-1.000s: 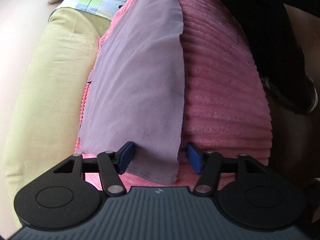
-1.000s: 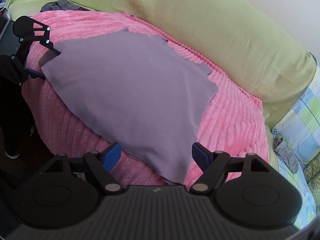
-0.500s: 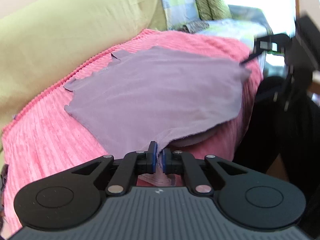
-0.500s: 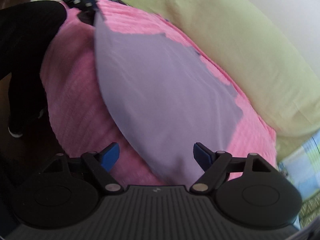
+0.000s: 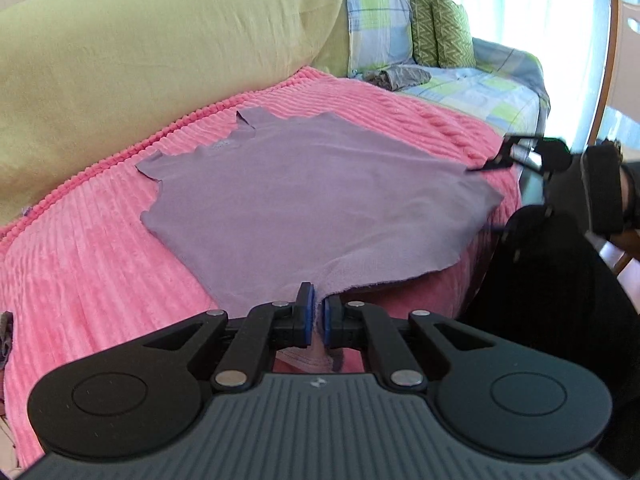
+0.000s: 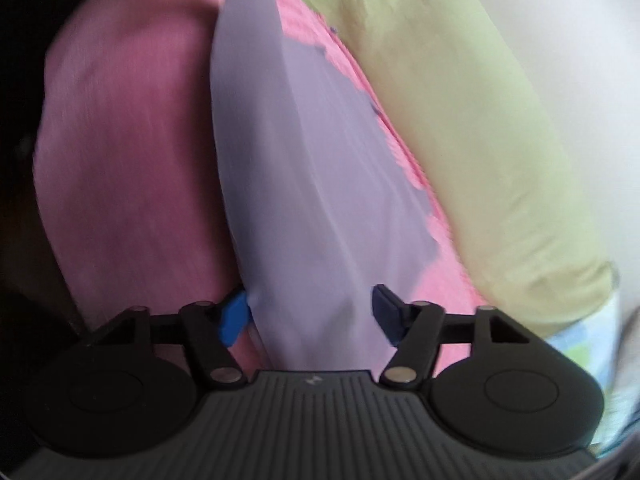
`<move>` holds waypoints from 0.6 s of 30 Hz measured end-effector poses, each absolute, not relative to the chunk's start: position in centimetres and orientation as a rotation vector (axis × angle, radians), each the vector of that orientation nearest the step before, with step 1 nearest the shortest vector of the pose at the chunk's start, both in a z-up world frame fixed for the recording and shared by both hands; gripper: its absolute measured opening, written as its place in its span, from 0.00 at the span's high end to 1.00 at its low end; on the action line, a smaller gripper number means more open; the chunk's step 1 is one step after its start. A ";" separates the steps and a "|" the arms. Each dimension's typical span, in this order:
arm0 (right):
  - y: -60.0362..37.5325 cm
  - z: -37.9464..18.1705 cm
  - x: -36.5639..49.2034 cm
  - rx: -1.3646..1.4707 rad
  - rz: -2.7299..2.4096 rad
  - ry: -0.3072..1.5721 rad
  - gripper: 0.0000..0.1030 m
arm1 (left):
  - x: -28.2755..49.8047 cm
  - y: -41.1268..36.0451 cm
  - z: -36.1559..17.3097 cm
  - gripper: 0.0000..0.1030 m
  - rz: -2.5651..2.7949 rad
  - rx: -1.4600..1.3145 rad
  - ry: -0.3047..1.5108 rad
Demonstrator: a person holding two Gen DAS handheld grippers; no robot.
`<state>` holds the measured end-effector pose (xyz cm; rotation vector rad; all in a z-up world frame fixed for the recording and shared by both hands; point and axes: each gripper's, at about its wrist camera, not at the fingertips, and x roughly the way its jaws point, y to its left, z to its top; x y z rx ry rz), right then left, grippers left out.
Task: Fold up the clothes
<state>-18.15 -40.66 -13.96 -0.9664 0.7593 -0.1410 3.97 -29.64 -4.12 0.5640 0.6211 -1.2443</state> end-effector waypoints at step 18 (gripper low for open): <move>-41.2 -9.6 -20.7 -0.988 -0.188 0.710 1.00 | 0.2 -29.1 -4.3 1.00 -1.206 0.832 0.436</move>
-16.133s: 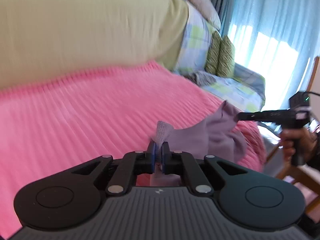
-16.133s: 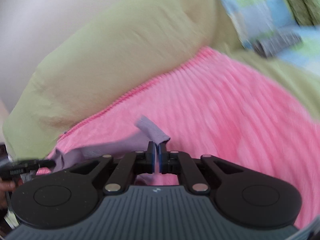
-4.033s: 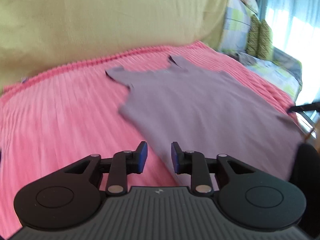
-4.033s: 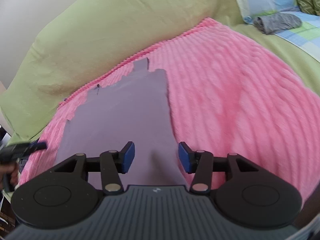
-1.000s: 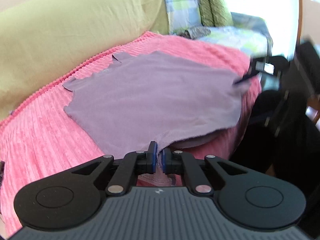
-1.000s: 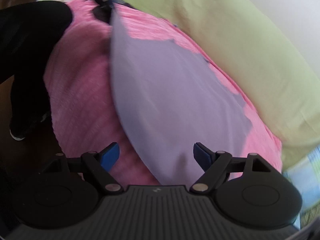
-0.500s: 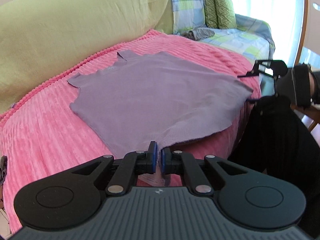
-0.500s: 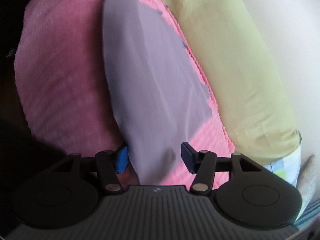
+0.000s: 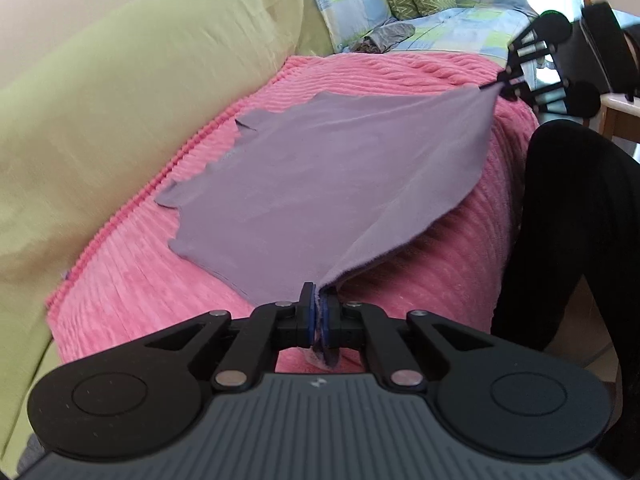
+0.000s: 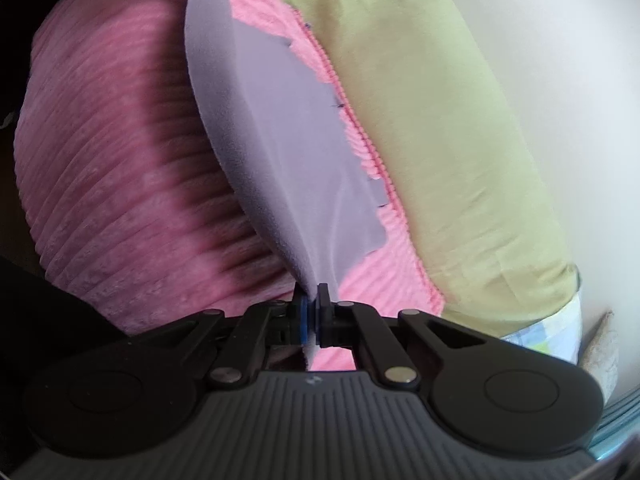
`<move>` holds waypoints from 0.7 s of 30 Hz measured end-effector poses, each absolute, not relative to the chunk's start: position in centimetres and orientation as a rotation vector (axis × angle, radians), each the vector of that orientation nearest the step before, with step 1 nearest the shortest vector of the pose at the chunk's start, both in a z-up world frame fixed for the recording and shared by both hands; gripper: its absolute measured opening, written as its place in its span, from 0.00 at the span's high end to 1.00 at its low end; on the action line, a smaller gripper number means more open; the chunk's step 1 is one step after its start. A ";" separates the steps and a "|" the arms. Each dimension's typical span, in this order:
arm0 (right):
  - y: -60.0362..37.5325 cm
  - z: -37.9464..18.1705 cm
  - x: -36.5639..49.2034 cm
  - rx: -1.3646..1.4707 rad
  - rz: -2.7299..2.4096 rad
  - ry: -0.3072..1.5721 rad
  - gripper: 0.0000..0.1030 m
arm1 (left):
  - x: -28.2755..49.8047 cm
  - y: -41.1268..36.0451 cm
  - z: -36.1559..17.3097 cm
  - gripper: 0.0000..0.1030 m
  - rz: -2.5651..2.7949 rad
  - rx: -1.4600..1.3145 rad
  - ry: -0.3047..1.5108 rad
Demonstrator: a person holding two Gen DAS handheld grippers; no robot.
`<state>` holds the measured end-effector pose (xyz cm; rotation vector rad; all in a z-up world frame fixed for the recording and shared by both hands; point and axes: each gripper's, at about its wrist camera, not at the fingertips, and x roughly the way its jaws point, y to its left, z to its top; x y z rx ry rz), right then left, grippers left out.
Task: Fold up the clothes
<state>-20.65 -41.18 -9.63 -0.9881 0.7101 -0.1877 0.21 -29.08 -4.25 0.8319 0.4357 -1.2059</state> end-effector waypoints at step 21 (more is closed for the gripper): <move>-44.5 1.8 -14.4 -0.793 -0.030 0.815 1.00 | 8.8 -30.4 0.7 1.00 -1.214 0.671 0.476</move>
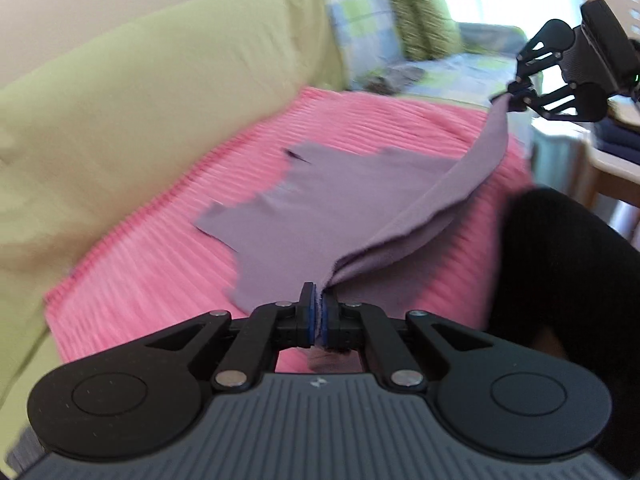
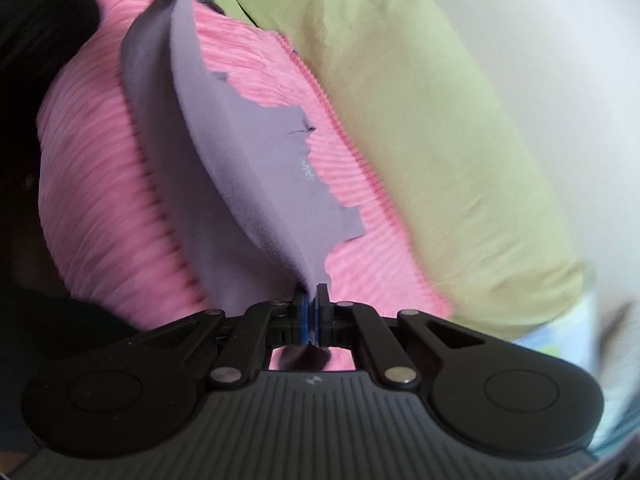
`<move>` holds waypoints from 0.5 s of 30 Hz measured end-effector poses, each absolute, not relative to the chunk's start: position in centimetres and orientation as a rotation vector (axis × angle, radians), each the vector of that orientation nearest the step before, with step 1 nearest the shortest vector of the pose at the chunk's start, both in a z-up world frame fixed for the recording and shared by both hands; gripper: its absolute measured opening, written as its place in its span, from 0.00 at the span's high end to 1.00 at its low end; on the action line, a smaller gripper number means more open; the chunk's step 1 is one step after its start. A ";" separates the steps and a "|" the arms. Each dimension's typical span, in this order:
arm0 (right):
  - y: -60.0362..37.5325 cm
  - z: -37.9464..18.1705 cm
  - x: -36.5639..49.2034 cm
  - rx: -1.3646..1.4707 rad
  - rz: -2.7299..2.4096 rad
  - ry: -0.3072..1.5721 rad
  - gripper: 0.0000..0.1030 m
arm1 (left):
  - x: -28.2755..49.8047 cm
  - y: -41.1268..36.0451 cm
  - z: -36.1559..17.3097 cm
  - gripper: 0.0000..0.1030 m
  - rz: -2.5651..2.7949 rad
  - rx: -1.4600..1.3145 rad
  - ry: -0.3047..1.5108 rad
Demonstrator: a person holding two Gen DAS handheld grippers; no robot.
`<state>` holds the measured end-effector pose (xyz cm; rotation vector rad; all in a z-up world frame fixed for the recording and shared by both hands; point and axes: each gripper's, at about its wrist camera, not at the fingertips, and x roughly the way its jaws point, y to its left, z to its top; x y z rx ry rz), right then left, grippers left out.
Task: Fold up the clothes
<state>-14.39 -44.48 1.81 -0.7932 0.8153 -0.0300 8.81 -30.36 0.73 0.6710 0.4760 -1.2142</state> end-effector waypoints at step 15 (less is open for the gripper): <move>-64.0 -7.6 1.7 -0.122 -0.009 0.817 0.65 | 25.2 -38.9 -11.0 0.60 -1.129 0.520 0.702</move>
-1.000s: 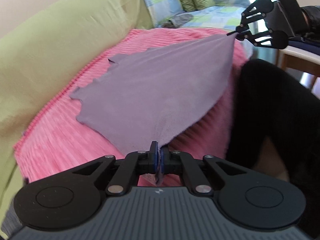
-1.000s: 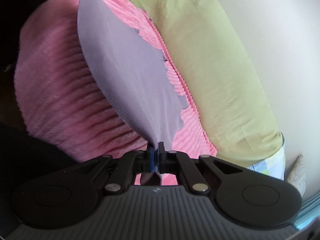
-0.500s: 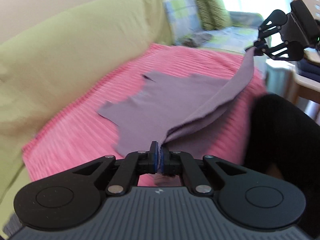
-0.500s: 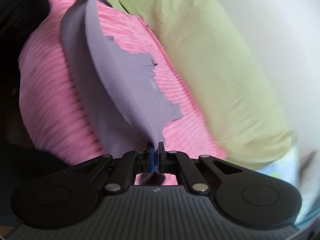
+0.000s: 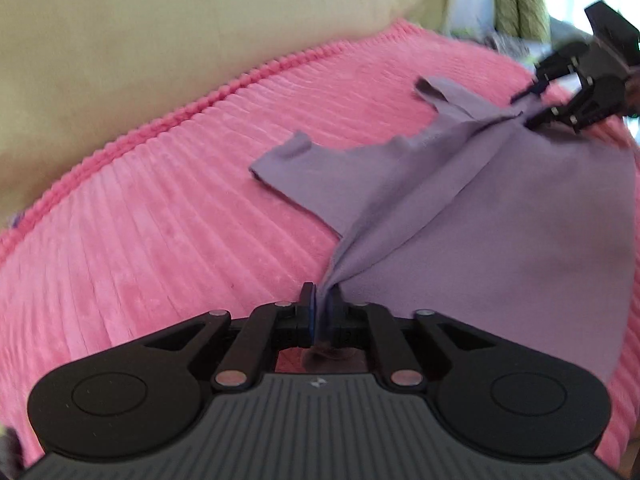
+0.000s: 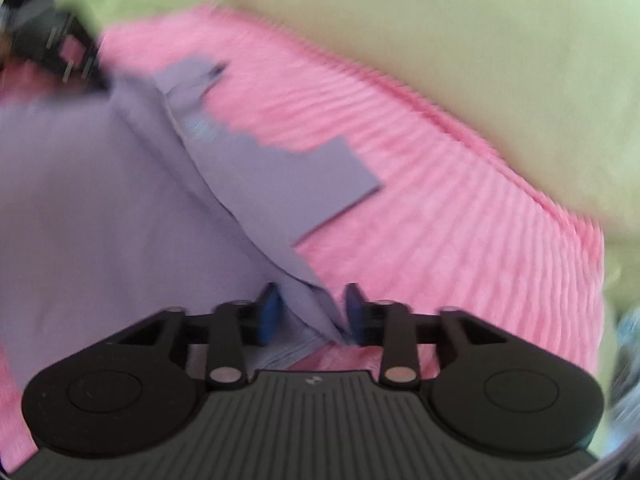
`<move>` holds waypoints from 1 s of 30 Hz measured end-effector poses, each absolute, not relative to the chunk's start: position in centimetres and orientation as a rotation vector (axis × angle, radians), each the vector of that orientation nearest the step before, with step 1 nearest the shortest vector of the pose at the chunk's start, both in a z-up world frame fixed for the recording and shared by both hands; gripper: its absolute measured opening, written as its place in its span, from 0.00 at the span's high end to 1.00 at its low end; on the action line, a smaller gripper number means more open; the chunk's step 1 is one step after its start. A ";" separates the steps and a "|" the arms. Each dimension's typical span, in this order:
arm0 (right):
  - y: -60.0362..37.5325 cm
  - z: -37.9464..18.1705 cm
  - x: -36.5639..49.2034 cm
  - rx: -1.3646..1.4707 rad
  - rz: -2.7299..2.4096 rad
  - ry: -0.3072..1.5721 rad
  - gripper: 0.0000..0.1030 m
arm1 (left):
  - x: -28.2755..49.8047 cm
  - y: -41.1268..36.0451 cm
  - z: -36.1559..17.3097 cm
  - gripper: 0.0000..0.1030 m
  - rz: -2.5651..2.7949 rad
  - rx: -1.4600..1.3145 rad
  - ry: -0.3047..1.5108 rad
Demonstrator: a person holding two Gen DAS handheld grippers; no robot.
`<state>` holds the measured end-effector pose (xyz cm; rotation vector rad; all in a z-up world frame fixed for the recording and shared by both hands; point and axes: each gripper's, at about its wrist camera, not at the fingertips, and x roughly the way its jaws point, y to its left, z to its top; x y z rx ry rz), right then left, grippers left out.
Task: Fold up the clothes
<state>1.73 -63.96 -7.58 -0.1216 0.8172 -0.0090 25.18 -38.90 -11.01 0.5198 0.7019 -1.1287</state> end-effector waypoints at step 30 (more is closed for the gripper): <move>-68.8 -10.0 -0.2 0.308 -0.108 0.598 0.61 | 28.2 -35.9 -12.0 1.00 -1.179 0.305 0.745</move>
